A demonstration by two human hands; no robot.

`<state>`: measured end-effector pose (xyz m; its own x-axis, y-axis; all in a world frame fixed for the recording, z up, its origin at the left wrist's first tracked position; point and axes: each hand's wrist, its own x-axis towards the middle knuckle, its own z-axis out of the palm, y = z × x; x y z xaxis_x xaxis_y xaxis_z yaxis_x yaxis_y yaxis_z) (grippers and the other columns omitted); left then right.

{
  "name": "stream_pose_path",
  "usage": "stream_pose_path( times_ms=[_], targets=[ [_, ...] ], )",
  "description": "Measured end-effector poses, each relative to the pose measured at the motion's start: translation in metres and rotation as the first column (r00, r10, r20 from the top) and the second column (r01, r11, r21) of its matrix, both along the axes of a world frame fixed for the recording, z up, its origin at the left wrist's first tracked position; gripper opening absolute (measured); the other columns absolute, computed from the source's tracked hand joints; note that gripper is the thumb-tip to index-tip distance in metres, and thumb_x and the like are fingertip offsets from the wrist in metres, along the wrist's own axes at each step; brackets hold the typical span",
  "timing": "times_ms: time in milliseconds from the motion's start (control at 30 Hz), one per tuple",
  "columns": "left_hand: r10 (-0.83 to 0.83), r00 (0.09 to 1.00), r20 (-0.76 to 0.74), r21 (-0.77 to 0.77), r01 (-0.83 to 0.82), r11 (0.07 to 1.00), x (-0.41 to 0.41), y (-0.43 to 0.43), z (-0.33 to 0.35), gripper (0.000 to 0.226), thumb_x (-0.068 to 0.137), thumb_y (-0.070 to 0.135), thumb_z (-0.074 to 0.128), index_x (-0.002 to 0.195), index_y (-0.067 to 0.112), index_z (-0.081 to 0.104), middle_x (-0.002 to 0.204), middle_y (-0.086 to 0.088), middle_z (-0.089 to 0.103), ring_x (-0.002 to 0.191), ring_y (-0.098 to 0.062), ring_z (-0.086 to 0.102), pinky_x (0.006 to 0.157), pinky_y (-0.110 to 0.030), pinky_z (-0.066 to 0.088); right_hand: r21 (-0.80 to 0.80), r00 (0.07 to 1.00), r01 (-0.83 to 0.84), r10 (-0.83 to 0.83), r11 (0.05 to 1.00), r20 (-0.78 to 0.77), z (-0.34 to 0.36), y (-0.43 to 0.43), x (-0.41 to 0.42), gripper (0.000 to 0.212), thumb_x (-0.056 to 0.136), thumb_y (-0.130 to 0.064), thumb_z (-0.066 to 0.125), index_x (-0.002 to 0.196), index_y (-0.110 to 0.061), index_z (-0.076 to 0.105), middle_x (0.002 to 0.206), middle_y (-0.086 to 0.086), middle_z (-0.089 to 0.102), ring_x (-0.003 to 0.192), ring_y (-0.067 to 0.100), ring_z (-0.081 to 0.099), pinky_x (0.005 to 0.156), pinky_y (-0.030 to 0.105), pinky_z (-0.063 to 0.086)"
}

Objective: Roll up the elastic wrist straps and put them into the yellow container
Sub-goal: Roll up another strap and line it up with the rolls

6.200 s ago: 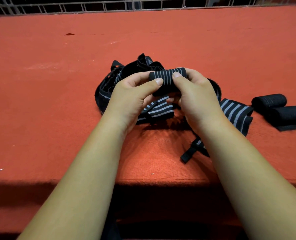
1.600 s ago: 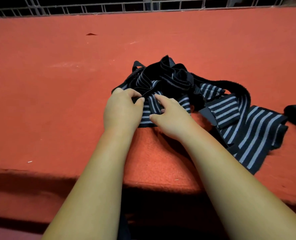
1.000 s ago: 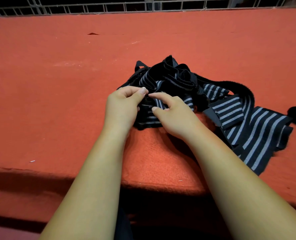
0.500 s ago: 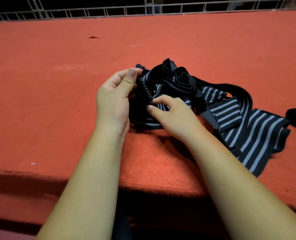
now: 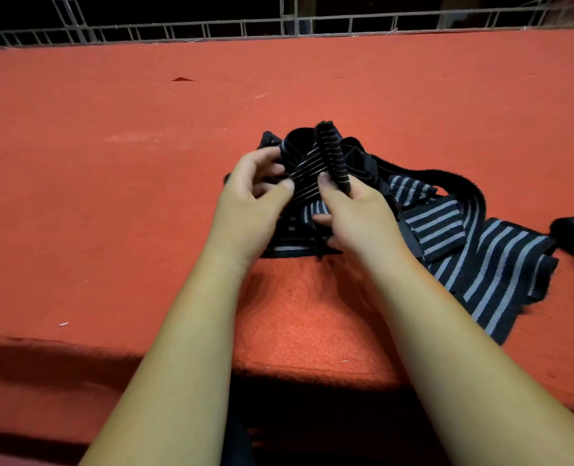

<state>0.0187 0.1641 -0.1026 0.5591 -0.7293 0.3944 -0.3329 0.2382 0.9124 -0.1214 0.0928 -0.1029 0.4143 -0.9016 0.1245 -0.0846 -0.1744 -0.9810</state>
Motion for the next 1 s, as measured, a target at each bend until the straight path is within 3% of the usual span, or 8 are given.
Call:
stream_pose_path(
  times_ms=[100,200,333,400,467,533,700,1000],
  targets=[
    [0.033,0.965,0.259,0.198,-0.086,0.976,0.006,-0.005,-0.018,0.071,0.089,0.011,0.072,0.156,0.025,0.053,0.146,0.009,0.051,0.124,-0.007,0.059,0.113,-0.027,0.048,0.045,0.994,0.035,-0.040,0.998,0.106,0.003,-0.001,-0.002,0.033,0.110,-0.042,0.058,0.086,-0.050,0.079,0.093,-0.016,0.082,0.090,0.012,0.081,0.084,0.044,0.064],
    [0.022,0.925,0.380,0.209,-0.109,0.972,0.005,-0.009,-0.023,0.082,0.089,0.008,0.071,0.164,0.025,0.044,0.162,0.005,0.040,0.150,-0.008,0.041,0.127,-0.030,0.034,0.033,0.981,0.094,-0.098,0.995,0.168,0.002,-0.001,0.001,0.027,0.106,-0.042,0.059,0.090,-0.033,0.079,0.087,-0.006,0.081,0.088,0.020,0.079,0.087,0.051,0.063],
    [0.003,0.909,0.417,0.292,-0.137,0.946,-0.001,-0.009,-0.023,0.086,0.089,0.006,0.070,0.165,0.033,0.042,0.178,0.007,0.019,0.162,-0.004,0.018,0.115,0.002,0.010,0.202,0.899,0.054,-0.136,0.978,0.415,0.006,0.002,0.003,0.030,0.107,-0.037,0.059,0.097,-0.017,0.079,0.105,0.010,0.083,0.106,0.032,0.079,0.096,0.057,0.062],
    [-0.011,0.908,0.418,0.305,-0.129,0.943,-0.002,-0.009,-0.025,0.080,0.089,0.007,0.069,0.161,0.037,0.049,0.180,0.010,0.015,0.163,-0.004,0.017,0.132,-0.022,0.014,0.310,0.821,-0.010,-0.169,0.951,0.545,0.011,0.002,0.002,0.025,0.115,-0.027,0.053,0.112,-0.013,0.074,0.111,0.011,0.082,0.107,0.030,0.080,0.086,0.047,0.066],
    [-0.009,0.912,0.409,0.329,-0.138,0.934,-0.003,-0.009,-0.024,0.076,0.087,0.008,0.067,0.155,0.040,0.054,0.180,0.015,0.012,0.163,-0.004,0.018,0.135,-0.052,0.016,0.344,0.800,-0.025,-0.187,0.939,0.570,0.013,0.000,0.000,0.024,0.115,-0.025,0.053,0.120,-0.011,0.072,0.116,0.013,0.081,0.108,0.032,0.079,0.082,0.047,0.067],
    [-0.010,0.906,0.424,0.353,-0.155,0.923,-0.005,-0.007,-0.023,0.078,0.085,0.006,0.063,0.154,0.041,0.055,0.180,0.019,0.010,0.163,-0.005,0.017,0.133,-0.061,0.013,0.362,0.807,-0.002,-0.212,0.932,0.551,0.014,-0.001,-0.002,0.019,0.113,-0.024,0.056,0.111,-0.017,0.073,0.103,0.006,0.082,0.097,0.028,0.080,0.075,0.044,0.066],
    [-0.037,0.897,0.440,0.360,-0.138,0.923,-0.003,-0.008,-0.026,0.089,0.081,-0.008,0.052,0.155,0.041,0.054,0.179,0.023,0.006,0.163,-0.004,0.017,0.134,-0.062,0.010,0.365,0.816,-0.014,-0.201,0.931,0.542,0.020,0.001,-0.009,0.027,0.107,-0.012,0.058,0.082,-0.021,0.065,0.057,-0.007,0.058,0.052,0.011,0.057,0.060,0.029,0.049],
    [0.035,0.918,0.395,0.328,-0.176,0.928,-0.004,-0.010,-0.026,0.062,0.093,-0.004,0.052,0.137,0.035,0.070,0.180,0.016,0.016,0.162,-0.004,0.021,0.135,-0.051,0.015,0.437,0.816,-0.191,-0.106,0.879,0.569,0.024,0.003,-0.018,0.020,0.098,-0.010,0.055,0.083,-0.019,0.064,0.061,-0.002,0.047,0.053,0.017,0.047,0.057,0.031,0.043]
  ],
)
